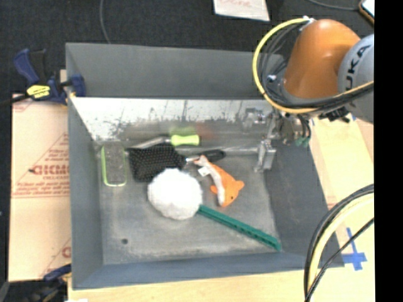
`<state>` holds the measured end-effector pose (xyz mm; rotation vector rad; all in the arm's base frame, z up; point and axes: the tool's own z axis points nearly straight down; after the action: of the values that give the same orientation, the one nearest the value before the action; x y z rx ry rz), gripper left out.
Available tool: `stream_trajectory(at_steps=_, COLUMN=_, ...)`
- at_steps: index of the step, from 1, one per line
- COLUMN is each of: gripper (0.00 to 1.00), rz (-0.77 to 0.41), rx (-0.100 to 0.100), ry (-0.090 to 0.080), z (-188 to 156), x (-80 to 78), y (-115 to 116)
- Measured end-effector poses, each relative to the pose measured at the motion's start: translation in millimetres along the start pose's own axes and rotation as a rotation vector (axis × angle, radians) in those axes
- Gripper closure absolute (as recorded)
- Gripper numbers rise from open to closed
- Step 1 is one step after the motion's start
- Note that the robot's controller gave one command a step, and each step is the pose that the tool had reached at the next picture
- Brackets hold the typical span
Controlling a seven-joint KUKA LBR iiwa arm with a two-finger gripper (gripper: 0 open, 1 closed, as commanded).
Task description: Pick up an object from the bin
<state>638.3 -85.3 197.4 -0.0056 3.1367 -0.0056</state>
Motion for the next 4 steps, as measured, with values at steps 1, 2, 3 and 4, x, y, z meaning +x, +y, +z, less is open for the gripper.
stream_trajectory(at_steps=1, gripper=0.0, rz=0.0, rx=0.0, ry=0.0, z=0.0, x=0.0, y=0.0)
stream_trajectory(at_steps=2, gripper=0.0, rz=0.072, rx=-0.002, ry=0.0, z=61.5, x=24.0, y=34.5)
stream_trajectory(at_steps=3, gripper=0.0, rz=0.05, rx=0.003, ry=-0.01, z=99.4, x=11.5, y=17.9)
stream_trajectory(at_steps=4, gripper=0.0, rz=-0.176, rx=0.005, ry=-0.013, z=123.5, x=1.7, y=28.6)
